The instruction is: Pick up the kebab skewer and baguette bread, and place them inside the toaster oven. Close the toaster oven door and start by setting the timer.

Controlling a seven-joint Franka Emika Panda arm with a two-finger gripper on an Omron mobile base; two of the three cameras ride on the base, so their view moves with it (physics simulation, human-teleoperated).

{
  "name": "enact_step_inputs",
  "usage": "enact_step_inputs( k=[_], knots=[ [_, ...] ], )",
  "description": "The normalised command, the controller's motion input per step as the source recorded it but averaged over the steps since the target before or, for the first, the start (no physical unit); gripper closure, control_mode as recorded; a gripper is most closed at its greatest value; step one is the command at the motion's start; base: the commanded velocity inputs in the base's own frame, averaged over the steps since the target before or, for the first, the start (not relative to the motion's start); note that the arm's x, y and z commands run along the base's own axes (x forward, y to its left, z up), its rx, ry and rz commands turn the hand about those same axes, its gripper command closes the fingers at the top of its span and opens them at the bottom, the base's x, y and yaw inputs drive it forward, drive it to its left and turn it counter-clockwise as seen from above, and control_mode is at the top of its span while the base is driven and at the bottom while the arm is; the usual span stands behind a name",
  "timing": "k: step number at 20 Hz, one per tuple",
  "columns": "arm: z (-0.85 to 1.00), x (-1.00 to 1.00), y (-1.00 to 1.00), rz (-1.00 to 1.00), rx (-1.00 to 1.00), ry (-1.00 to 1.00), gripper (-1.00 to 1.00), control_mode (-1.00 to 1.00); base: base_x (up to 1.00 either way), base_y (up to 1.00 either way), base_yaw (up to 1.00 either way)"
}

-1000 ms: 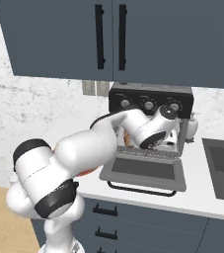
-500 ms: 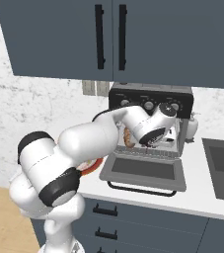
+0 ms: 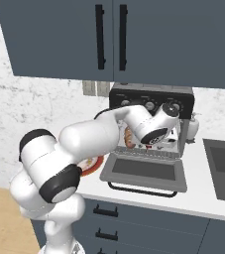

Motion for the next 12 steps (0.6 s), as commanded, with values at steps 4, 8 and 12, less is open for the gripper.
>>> enact_step_inputs(
  k=[4,8,12],
  knots=[
    [0.58,-0.64,-0.11,0.00,0.03,0.00,-1.00,-1.00,0.00,0.00,0.00],
    [0.42,-0.99,-0.02,-0.14,0.08,0.02,-1.00,-1.00,0.00,0.00,0.00],
    [0.12,-0.83,0.18,-0.22,0.10,0.13,-1.00,-1.00,0.00,0.00,0.00]
  ],
)
